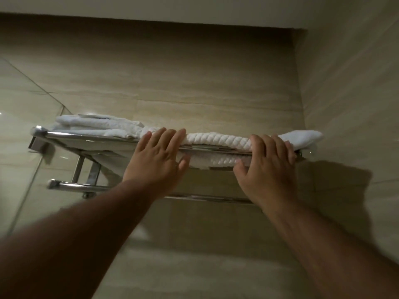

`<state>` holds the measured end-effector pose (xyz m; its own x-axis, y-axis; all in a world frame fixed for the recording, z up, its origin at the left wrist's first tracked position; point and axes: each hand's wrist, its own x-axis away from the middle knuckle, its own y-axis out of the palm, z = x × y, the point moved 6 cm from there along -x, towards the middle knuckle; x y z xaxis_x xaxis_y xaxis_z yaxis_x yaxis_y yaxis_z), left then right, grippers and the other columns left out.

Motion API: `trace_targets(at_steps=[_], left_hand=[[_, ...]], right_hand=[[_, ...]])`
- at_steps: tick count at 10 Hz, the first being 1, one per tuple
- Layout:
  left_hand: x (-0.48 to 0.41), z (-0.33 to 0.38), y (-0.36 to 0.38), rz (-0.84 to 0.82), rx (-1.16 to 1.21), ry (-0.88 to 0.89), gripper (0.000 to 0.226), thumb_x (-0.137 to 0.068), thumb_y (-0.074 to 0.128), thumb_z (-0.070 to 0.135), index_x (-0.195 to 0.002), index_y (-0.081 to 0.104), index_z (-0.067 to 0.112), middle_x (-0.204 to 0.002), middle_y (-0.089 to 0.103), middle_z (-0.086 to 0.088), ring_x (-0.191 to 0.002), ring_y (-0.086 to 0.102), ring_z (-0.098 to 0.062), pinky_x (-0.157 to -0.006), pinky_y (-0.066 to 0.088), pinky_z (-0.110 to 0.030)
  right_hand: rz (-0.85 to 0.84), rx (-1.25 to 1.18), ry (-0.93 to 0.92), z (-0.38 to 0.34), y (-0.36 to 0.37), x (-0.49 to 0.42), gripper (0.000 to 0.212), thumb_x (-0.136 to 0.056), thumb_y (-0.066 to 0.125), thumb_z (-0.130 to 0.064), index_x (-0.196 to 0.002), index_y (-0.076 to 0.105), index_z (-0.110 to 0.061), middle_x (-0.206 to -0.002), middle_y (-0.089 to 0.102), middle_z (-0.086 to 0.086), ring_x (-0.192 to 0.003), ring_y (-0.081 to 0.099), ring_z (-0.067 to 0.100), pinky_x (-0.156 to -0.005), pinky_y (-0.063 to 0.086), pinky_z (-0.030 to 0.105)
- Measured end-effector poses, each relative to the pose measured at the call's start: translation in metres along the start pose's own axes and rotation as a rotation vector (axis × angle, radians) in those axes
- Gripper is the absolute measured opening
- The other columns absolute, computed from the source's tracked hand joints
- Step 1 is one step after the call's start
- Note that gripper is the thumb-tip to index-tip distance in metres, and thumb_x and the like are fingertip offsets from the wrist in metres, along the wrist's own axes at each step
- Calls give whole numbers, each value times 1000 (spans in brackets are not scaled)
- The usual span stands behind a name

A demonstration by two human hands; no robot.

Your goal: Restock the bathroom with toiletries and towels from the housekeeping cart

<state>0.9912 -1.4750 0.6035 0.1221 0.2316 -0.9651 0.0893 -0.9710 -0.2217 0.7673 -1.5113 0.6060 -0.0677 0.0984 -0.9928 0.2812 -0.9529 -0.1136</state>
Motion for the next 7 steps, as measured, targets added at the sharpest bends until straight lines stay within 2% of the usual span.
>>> trace_targets(at_steps=[1, 2, 3, 4, 6, 7], left_hand=[[-3, 2, -2, -128, -12, -17, 69, -101, 18, 58, -159, -5, 28, -168, -1, 2, -154, -7, -16, -125, -5, -40], [-2, 4, -10, -334, -104, 2, 75, -100, 17, 62, -155, -20, 27, -164, -23, 2, -151, -20, -17, -123, -8, -43], [8, -1, -38, -466, -150, 27, 77, -98, 13, 66, -155, -20, 26, -162, -25, 2, -152, -16, -19, -124, -4, -49], [34, -10, -72, -478, -56, 1, 78, -97, 14, 67, -156, -17, 26, -164, -19, -1, -153, -11, -20, -124, 1, -51], [110, -53, -146, -514, 126, -64, 77, -98, 20, 68, -158, -7, 27, -167, -7, -1, -154, 0, -22, -123, 7, -53], [146, -79, -178, -550, 208, -105, 76, -99, 23, 66, -159, -1, 27, -168, -1, -1, -154, 7, -25, -123, 10, -51]], right_hand=[[-223, 17, 2, -4, -7, -4, 77, -93, 39, -55, -156, 17, -17, -163, 21, 9, -152, 11, 29, -125, 6, 46], [-527, 23, -36, 0, -36, -10, 82, -96, 42, -52, -160, 2, -20, -168, 3, 2, -154, 5, 24, -123, 10, 40], [-611, 21, -77, 1, -94, -18, 76, -94, 51, -46, -158, 20, -20, -165, 22, 0, -147, 29, 22, -115, 29, 35], [-551, 68, -108, -12, -154, -15, 74, -94, 54, -45, -158, 23, -25, -164, 24, -2, -146, 31, 21, -113, 31, 34], [-539, 100, -158, -86, -254, 13, 66, -96, 53, -43, -155, 30, -25, -159, 35, 3, -141, 38, 25, -107, 36, 34], [-485, 119, -221, -130, -286, 30, 56, -95, 53, -44, -147, 43, -25, -145, 50, 4, -130, 47, 25, -102, 38, 37]])
